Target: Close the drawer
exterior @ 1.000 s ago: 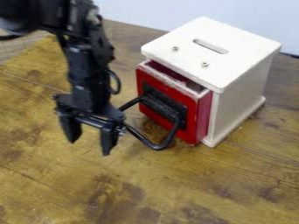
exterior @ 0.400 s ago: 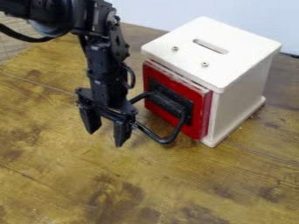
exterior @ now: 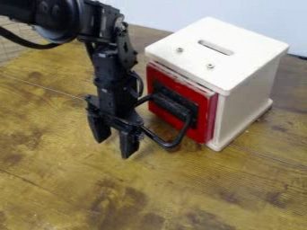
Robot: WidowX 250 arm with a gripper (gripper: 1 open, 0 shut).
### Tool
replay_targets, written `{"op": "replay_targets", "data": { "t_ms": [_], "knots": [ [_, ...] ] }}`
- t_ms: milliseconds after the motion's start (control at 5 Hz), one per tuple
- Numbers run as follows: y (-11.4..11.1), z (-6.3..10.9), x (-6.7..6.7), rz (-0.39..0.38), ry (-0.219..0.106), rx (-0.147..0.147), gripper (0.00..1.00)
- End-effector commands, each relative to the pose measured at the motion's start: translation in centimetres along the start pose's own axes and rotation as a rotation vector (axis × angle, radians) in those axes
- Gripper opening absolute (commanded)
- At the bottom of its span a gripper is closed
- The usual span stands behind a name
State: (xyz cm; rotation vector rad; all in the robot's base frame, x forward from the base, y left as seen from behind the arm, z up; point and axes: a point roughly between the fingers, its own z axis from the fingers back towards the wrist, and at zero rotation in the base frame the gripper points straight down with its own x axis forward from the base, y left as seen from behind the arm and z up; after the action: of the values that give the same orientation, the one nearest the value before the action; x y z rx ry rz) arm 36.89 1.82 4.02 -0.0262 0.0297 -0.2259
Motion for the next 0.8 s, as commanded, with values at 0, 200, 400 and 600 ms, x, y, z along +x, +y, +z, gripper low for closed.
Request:
{"op": "replay_targets", "data": {
  "t_ms": [0, 200, 400, 600],
  "knots": [
    [-0.9, 4.0, 0.6, -0.114, -0.103, 0.017, 1.00],
    [-1.2, 4.1, 0.8, -0.190, -0.108, 0.015, 1.00],
    [-0.6, 5.1, 0.9, -0.158, -0.115, 0.018, 1.00],
    [0.0, 6.0, 0.9, -0.124, -0.121, 0.023, 1.00]
  ]
}}
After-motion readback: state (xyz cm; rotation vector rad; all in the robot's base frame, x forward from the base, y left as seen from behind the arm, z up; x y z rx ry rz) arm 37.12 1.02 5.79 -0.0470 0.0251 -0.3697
